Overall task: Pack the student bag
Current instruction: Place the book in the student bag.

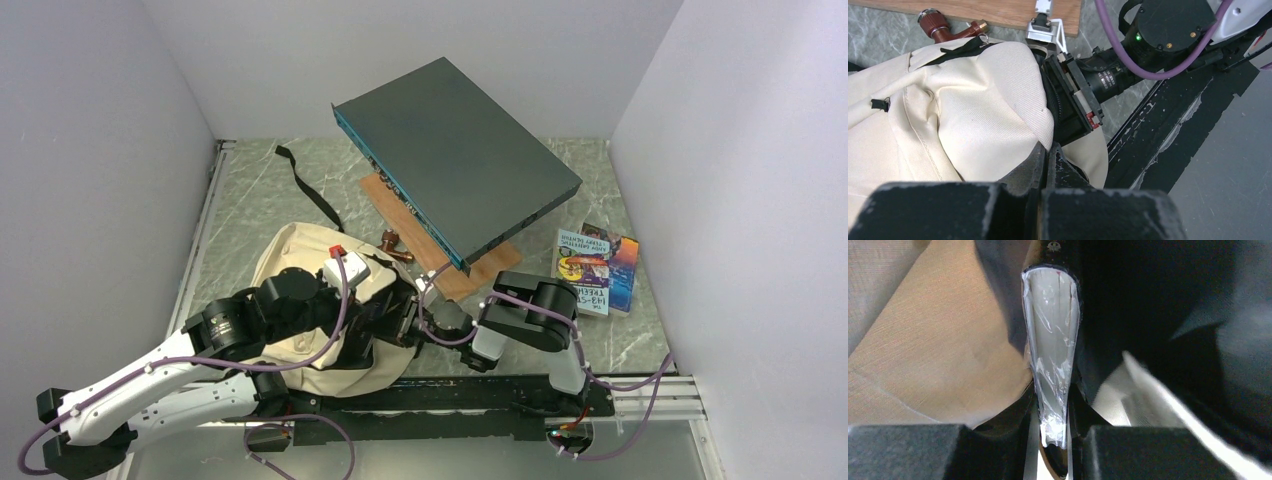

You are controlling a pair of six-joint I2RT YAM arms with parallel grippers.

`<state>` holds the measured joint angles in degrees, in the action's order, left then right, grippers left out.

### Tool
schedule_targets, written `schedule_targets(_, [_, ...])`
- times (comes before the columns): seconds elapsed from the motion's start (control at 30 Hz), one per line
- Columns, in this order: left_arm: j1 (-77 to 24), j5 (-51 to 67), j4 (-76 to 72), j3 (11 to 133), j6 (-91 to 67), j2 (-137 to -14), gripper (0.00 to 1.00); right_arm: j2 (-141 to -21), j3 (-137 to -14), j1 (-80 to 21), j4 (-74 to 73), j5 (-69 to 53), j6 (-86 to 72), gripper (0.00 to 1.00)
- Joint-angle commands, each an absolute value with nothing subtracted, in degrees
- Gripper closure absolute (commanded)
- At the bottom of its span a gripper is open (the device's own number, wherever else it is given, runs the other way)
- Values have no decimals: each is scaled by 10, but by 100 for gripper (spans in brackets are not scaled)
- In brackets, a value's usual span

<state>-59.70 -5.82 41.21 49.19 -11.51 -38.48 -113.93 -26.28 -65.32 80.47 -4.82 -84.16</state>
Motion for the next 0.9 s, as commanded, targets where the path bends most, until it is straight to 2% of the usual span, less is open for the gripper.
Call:
schedule_targets(0.0, [-599,-39,379,512,-101,-382,100,-1142,-320,-657,982,-84,-828,100])
schedule_targets(0.73, [-599,6,398,524,-54,-378,100,-1194,-442,-615,980,-95,-831,100])
schedule_targets(0.8, [-599,2,413,530,-44,-377,100,-1191,-439,-611,982,-103,-826,100])
schedule_targets(0.87, [-599,-53,440,543,-43,-376,100,-1174,-426,-611,982,-120,-807,100])
